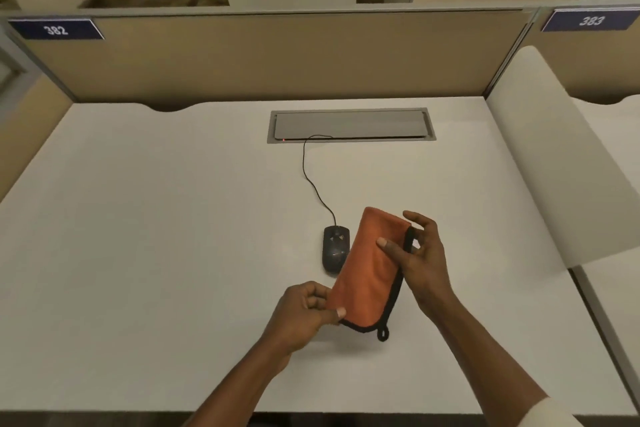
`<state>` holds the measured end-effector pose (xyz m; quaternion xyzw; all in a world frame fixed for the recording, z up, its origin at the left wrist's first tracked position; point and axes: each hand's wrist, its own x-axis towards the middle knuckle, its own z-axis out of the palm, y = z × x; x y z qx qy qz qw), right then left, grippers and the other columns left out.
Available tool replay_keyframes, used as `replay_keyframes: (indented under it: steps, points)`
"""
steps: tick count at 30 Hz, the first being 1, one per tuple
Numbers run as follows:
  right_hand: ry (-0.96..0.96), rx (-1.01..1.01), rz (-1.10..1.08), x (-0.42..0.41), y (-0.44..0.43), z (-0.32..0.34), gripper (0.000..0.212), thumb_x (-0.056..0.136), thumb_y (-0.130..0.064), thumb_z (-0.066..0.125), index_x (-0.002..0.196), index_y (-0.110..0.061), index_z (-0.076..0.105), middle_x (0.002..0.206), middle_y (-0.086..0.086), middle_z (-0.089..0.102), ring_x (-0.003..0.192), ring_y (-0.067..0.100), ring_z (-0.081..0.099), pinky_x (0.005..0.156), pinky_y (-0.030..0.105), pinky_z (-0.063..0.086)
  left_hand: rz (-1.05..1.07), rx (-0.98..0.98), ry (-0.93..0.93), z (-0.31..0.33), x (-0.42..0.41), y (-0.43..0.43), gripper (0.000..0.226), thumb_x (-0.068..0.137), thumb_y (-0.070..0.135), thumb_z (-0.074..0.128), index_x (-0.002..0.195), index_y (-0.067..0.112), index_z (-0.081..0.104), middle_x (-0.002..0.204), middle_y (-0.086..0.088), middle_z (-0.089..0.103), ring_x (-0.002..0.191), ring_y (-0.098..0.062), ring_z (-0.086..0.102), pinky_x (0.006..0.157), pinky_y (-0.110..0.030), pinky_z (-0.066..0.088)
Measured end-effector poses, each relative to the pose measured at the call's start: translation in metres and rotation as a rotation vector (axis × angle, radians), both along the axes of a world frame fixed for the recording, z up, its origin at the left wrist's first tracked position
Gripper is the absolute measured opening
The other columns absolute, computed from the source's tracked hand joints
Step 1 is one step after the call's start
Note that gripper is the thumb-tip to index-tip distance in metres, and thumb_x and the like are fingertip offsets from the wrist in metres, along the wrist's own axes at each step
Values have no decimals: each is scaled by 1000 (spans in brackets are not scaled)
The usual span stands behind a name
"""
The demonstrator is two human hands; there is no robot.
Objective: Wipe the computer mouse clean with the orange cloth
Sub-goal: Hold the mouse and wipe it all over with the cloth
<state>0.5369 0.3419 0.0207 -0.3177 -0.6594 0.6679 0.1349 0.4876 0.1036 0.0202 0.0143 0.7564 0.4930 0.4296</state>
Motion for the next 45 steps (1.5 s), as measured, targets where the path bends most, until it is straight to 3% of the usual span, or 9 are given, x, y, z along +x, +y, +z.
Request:
replay_keyframes:
  steps: [4, 9, 12, 15, 21, 25, 33, 40, 45]
  points:
    - [-101, 129, -89, 2, -16, -17, 68, 83, -54, 82, 136, -61, 41, 115, -20, 61, 108, 4, 63, 78, 28, 53, 3, -85, 47, -12, 28, 23, 34, 79, 35, 92, 103, 24, 72, 92, 10, 82, 87, -9, 79, 87, -30, 63]
    - [-98, 233, 23, 7, -30, -30, 82, 100, -43, 68, 155, -68, 12, 150, -33, 44, 135, 0, 49, 104, 31, 43, 32, -170, 103, -25, 41, 37, 34, 79, 41, 92, 101, 29, 68, 95, 13, 78, 87, -6, 75, 76, -16, 58]
    - [-137, 320, 130, 7, -30, -38, 92, 93, -28, 78, 155, -64, 21, 134, -23, 45, 122, -21, 45, 99, 16, 38, -36, -162, 113, -29, 40, 38, 35, 78, 46, 91, 99, 31, 67, 95, 15, 77, 83, -2, 74, 70, -10, 54]
    - [-135, 347, 150, -1, -26, -43, 86, 92, -16, 77, 152, -61, 36, 133, -14, 51, 117, -27, 47, 98, 10, 37, -216, -175, 144, -32, 23, 31, 43, 76, 52, 91, 103, 26, 69, 97, 13, 76, 86, -6, 73, 79, -21, 60]
    - [-122, 335, 94, -21, -22, -42, 76, 87, -21, 82, 145, -55, 48, 135, -26, 60, 125, -14, 56, 102, 22, 47, -469, -408, 465, -30, -54, 13, 51, 73, 66, 86, 106, 33, 66, 97, 17, 70, 90, -11, 71, 86, -35, 59]
    - [-118, 367, 73, -32, -27, -42, 68, 88, -24, 80, 141, -55, 51, 133, -21, 63, 125, -8, 58, 102, 21, 46, -426, -405, 763, -42, -94, 19, 67, 77, 61, 83, 129, 29, 56, 127, 11, 62, 114, -17, 62, 91, -37, 55]
    - [-213, 500, 156, -54, -35, -46, 62, 92, -20, 73, 143, -48, 51, 127, -5, 59, 114, 3, 62, 97, 19, 45, -564, -254, 725, -60, -122, 41, 114, 69, 57, 90, 158, 21, 28, 162, 1, 32, 145, -23, 38, 114, -42, 43]
    - [-349, 640, 182, -58, -45, -46, 42, 93, -39, 66, 132, -49, 55, 128, -5, 51, 97, 16, 71, 80, 28, 51, -620, -212, 791, -63, -123, 50, 82, 68, 46, 87, 137, 28, 47, 135, 9, 54, 121, -18, 48, 97, -45, 53]
    - [-446, 853, 177, -68, -53, -45, 30, 88, -43, 61, 118, -43, 62, 115, -4, 44, 68, 20, 55, 65, 28, 45, -599, -193, 778, -64, -124, 51, 83, 65, 50, 89, 135, 30, 50, 134, 12, 57, 121, -17, 50, 92, -40, 54]
